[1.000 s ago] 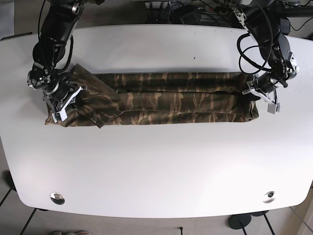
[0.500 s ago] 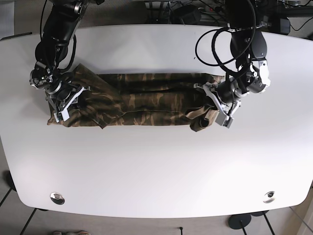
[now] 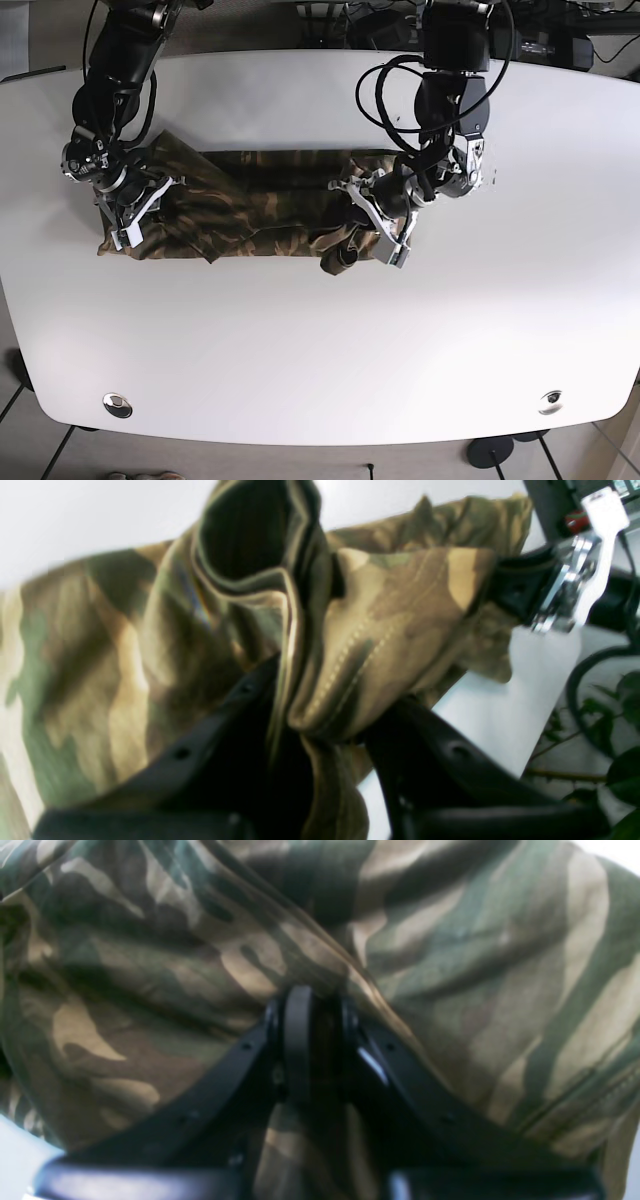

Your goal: Fold the T-shirt properly

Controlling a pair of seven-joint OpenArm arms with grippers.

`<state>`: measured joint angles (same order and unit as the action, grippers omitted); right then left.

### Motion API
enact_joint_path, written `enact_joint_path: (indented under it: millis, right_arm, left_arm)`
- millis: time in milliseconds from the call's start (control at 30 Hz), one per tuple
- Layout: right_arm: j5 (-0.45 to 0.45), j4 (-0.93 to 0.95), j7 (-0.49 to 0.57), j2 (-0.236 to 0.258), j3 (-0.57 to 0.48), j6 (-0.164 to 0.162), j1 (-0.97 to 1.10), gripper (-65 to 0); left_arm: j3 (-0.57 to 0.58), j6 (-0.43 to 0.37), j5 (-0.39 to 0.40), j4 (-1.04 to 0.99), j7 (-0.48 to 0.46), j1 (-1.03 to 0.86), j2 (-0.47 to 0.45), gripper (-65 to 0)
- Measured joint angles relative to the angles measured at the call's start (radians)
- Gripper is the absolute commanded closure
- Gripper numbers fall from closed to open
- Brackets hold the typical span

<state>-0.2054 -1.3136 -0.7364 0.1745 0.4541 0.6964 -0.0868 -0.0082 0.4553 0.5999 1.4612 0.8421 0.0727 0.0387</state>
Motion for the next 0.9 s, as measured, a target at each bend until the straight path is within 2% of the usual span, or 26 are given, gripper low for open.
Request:
enact_joint_path:
  millis: [133,200,333,433,533,633,700,767,900]
  right_arm:
    - [0.0,0.0,0.0,0.0,0.0,0.0,0.0,-8.1]
    - [0.0,0.0,0.0,0.0,0.0,0.0,0.0,-8.1]
    - [0.0,0.0,0.0,0.0,0.0,0.0,0.0,-8.1]
    - [0.0,0.0,-0.001,0.0,0.0,0.0,0.0,-8.1]
    - [0.0,0.0,0.0,0.0,-0.001,0.0,0.0,-8.1]
    - [0.0,0.0,0.0,0.0,-0.001,0.0,0.0,-8.1]
    - [0.0,0.0,-0.001,0.0,-0.001,0.0,0.0,-8.1]
    - [0.0,0.0,0.0,0.0,-0.002,0.0,0.0,-8.1]
    - [0.0,0.0,0.0,0.0,-0.002,0.0,0.0,-8.1]
  left_arm:
    - [-0.002,-0.003,-0.001,-0.049,0.002,0.028,-0.003,-6.8]
    - [-0.002,-0.003,-0.001,-0.073,0.001,0.05,0.012,-8.9]
    - [0.011,-0.017,0.0,-0.1,-0.001,0.058,0.024,-26.4]
    - [0.13,-0.149,-0.002,-0.1,-0.001,0.062,0.008,-31.7]
    - [0.287,-0.276,0.0,-0.1,-0.002,0.093,0.017,-32.9]
    - [0.359,-0.33,0.003,-0.08,-0.008,0.106,0.016,-32.6]
    - [0.436,-0.367,-0.027,-0.035,-0.081,0.122,0.002,-32.5]
    - [0.462,-0.397,-0.05,0.011,-0.124,0.13,0.002,-32.9]
    - [0.468,-0.415,-0.092,0.013,-0.125,0.13,-0.006,-33.2]
